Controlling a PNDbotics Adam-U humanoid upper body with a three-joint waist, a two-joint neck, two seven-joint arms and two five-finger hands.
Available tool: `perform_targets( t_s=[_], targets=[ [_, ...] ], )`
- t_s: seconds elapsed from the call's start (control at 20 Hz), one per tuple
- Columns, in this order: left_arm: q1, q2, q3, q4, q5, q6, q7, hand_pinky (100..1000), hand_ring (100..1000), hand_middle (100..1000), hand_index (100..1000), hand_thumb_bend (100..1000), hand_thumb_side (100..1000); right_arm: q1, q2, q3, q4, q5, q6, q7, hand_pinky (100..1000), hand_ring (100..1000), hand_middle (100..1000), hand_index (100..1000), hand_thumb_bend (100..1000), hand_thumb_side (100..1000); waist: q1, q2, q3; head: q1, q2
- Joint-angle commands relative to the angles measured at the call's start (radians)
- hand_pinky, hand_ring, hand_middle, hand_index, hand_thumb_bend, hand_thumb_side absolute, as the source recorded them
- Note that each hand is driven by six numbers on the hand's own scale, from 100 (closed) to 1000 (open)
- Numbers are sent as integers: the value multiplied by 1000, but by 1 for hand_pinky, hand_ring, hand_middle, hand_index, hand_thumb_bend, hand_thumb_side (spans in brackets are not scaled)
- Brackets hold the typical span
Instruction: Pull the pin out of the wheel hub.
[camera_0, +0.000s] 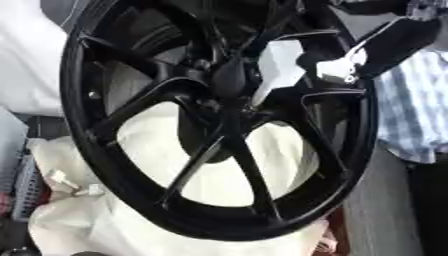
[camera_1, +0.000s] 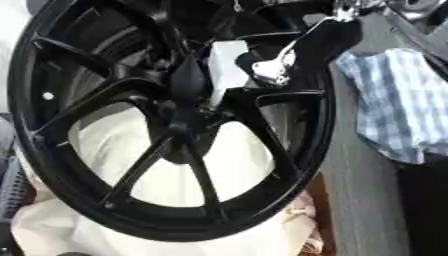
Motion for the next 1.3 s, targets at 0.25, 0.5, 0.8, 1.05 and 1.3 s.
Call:
perform_targets(
  t_s=[0.25, 0.5, 0.8, 1.05, 1.3],
  targets=[
    [-14, 18, 7, -17, -5, 1, 0, 711, 730, 554, 776, 100, 715, -15, -12, -9, -9, 43, -3, 4, 976, 973, 851, 934, 148, 459, 3, -11, 1, 4, 6],
    [-16, 18, 8, -17, -3, 1, 5, 710, 728, 552, 773, 100, 716, -12, -7, -1, -9, 58, -1, 13, 976, 973, 848, 937, 170, 472, -1, -8, 4, 5, 6],
    [-20, 18, 8, -17, -5, 1, 7, 708, 728, 551, 772, 100, 717, -9, -4, 7, -9, 83, -3, 22, 976, 974, 847, 938, 203, 488, -4, -1, 6, 2, 6],
    [-22, 18, 8, -17, -6, 1, 7, 708, 727, 550, 771, 100, 717, 9, -10, 6, -9, 108, -19, 24, 976, 974, 849, 939, 237, 486, -6, 4, 7, 1, 6],
    [-25, 16, 8, -17, -6, 1, 7, 708, 727, 550, 771, 100, 718, 29, -14, 3, -9, 129, -28, 17, 971, 969, 835, 927, 245, 489, -6, 8, 11, -2, 6]
  ],
)
